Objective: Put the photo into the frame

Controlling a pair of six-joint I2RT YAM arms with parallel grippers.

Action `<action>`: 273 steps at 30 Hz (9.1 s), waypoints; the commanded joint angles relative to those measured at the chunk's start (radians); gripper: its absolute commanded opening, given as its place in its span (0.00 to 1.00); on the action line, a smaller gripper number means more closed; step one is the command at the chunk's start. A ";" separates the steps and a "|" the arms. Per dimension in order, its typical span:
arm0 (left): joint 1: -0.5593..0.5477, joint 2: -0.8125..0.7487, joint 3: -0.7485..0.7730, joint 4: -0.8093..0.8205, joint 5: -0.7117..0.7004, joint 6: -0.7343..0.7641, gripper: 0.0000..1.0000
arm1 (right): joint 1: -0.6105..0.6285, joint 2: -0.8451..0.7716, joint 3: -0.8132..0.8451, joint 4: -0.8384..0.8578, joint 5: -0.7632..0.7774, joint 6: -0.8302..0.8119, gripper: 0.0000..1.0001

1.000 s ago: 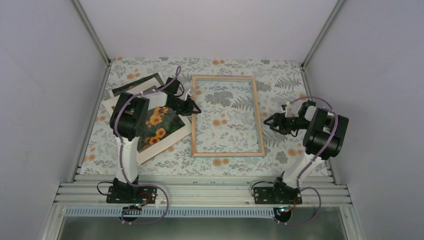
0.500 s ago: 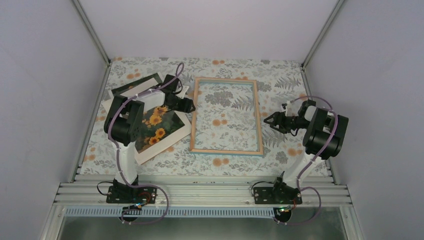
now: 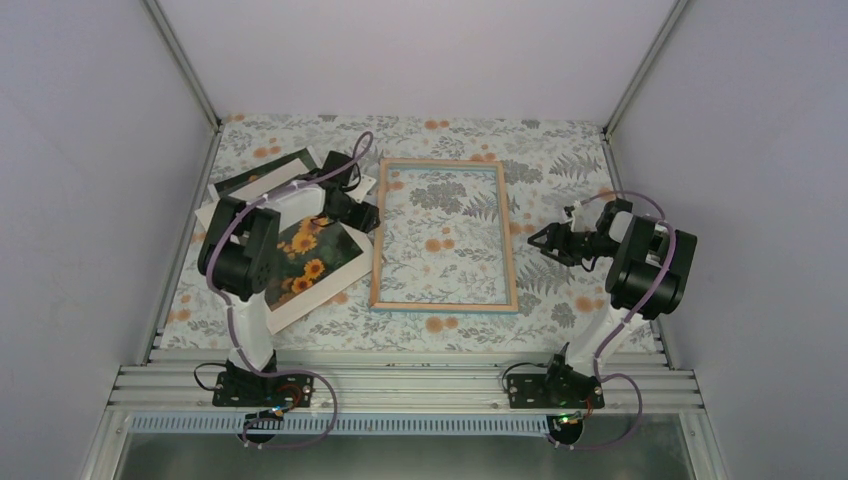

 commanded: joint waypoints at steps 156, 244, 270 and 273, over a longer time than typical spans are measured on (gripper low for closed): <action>0.008 -0.055 0.010 0.020 0.139 0.133 0.75 | 0.156 0.001 0.025 0.242 -0.061 0.185 0.62; 0.699 0.078 -0.024 0.067 0.162 0.216 0.84 | 1.045 0.733 1.051 0.671 0.372 1.184 0.50; 0.656 -0.026 -0.091 0.057 0.235 0.242 0.83 | 1.033 0.536 0.859 0.909 0.258 1.168 0.37; 0.616 -0.069 -0.109 0.047 0.231 0.264 0.83 | 1.022 0.492 0.806 0.914 0.252 1.163 0.36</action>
